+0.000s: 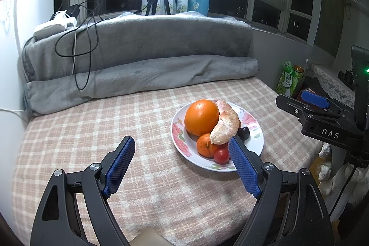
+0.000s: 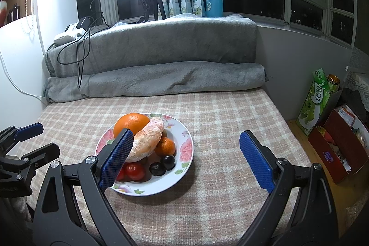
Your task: Organize fruits
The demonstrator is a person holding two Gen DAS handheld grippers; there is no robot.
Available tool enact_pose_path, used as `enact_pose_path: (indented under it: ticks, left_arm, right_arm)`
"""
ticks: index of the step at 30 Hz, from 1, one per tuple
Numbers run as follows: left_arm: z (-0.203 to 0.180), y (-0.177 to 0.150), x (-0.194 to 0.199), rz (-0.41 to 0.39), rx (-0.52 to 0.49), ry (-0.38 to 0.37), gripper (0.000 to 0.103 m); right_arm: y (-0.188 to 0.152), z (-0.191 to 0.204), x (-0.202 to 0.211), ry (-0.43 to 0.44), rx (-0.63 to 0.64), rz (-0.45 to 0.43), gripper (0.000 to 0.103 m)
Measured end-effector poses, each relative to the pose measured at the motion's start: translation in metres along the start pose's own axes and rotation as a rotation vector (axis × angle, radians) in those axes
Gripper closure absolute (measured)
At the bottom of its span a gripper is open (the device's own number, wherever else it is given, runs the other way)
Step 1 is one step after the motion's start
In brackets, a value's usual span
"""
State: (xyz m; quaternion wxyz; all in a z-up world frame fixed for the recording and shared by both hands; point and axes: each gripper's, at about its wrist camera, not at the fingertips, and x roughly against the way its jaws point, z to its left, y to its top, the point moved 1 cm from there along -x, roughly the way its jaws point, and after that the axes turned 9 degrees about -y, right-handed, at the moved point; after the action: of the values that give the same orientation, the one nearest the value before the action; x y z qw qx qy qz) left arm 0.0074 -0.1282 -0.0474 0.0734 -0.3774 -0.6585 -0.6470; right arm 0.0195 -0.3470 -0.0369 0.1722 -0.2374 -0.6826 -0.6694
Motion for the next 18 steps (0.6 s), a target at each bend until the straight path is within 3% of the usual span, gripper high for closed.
enact_pose_path:
  ticks: [18]
  left_arm:
    - [0.0005, -0.0007, -0.0004, -0.002, -0.013, -0.003, 0.019]
  right_arm:
    - [-0.0019, 0.0011, -0.0021, -0.001, 0.003, 0.005, 0.008]
